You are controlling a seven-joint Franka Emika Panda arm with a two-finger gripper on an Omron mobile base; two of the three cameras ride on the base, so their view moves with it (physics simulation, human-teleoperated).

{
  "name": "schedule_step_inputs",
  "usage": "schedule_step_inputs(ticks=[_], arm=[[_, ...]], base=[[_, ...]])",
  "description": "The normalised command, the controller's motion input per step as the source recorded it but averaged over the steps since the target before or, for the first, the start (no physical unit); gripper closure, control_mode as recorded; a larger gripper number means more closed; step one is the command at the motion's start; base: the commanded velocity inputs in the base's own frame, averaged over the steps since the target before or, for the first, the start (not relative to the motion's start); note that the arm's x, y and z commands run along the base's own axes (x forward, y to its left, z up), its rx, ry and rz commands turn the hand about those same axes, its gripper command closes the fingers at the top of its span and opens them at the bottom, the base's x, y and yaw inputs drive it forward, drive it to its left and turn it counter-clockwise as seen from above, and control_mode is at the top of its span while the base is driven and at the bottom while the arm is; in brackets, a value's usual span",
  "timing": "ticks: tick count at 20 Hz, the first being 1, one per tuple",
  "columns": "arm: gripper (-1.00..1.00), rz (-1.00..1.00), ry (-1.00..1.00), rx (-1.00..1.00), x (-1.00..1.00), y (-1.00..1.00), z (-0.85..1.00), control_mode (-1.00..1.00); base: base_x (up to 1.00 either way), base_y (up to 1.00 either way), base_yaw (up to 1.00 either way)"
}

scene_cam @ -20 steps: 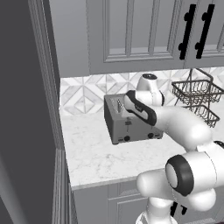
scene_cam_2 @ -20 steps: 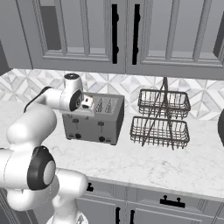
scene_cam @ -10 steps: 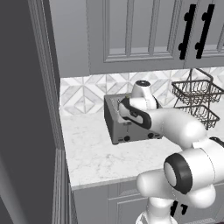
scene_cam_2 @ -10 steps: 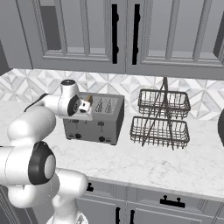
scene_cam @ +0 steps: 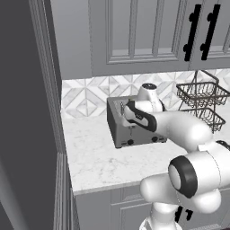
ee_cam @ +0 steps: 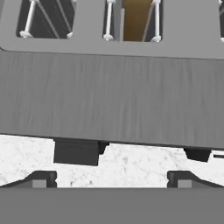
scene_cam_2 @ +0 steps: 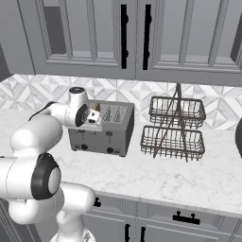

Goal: Start the toaster. Once the lever pops up, take the bread to the plate on the dining counter.

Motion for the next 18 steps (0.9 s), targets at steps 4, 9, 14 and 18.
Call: schedule_step_inputs(ticks=[4,9,14,18], arm=[[-1.0,0.0,0.0,0.05,0.01,-0.24,-0.18,-1.0],[-1.0,0.0,-0.06,0.0,0.0,-0.01,-0.12,-1.0],[-1.0,0.0,-0.18,0.0,-0.06,0.0,-0.04,-1.0],[-1.0,-0.01,-0.1,0.0,0.0,0.0,0.0,-1.0]], base=[[0.0,0.0,0.0],[0.0,0.0,0.0],[0.0,0.0,0.0],[0.0,0.0,0.0]])
